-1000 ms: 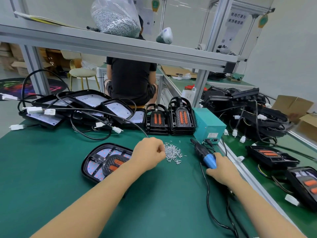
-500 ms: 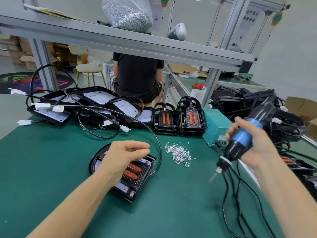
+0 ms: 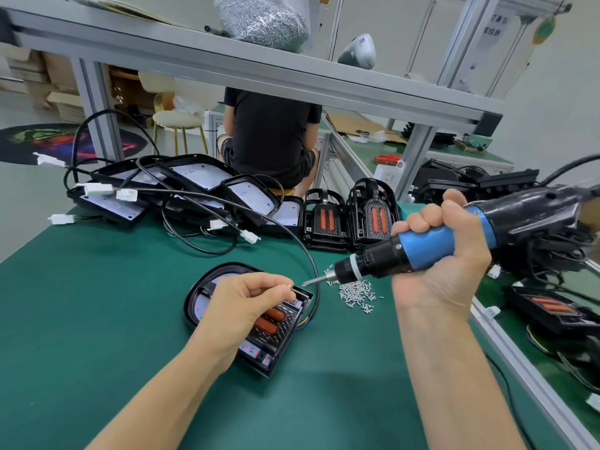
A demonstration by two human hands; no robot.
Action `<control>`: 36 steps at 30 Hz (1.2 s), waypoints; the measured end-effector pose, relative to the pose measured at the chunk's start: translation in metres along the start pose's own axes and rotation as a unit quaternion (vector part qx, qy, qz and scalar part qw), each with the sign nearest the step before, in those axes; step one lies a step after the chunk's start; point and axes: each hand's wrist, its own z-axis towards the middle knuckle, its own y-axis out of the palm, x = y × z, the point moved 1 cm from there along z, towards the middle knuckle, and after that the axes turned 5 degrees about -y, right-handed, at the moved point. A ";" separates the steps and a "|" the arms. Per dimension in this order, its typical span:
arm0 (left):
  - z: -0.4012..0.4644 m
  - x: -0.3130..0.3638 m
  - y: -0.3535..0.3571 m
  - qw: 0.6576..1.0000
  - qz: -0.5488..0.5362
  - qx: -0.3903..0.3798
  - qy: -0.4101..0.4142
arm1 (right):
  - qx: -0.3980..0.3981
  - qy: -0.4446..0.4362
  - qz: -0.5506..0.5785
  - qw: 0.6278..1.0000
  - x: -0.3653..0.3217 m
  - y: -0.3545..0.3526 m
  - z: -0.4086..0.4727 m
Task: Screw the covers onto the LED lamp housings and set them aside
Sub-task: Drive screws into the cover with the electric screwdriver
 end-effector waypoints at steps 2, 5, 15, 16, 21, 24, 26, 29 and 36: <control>-0.004 0.001 0.001 1.000 -0.026 0.000 0.006 | -0.004 -0.005 -0.005 1.000 0.003 0.005 -0.003; -0.006 0.001 0.003 0.999 -0.048 0.002 0.014 | -0.008 -0.005 -0.007 1.000 0.007 0.007 -0.006; -0.006 -0.002 0.001 0.999 -0.043 -0.004 0.014 | -0.012 -0.005 -0.008 1.000 0.013 0.008 -0.007; -0.005 -0.003 0.002 0.999 -0.042 -0.004 0.014 | -0.010 -0.005 -0.008 1.000 0.013 0.007 -0.007; -0.005 -0.005 0.002 0.999 -0.031 -0.002 0.014 | -0.003 -0.002 -0.003 1.000 0.014 0.006 -0.007; -0.005 -0.006 0.003 1.000 -0.023 0.003 0.016 | -0.002 -0.003 -0.002 1.000 0.014 0.005 -0.007; -0.006 -0.007 0.004 1.000 -0.021 0.010 0.018 | -0.008 -0.008 -0.005 1.000 0.015 0.004 -0.008; -0.006 -0.009 0.004 0.999 -0.011 0.018 0.027 | -0.020 -0.019 -0.009 1.000 0.016 0.004 -0.011; -0.004 -0.007 0.003 0.999 -0.015 0.024 0.038 | -0.019 -0.023 0.004 1.000 0.021 0.003 -0.011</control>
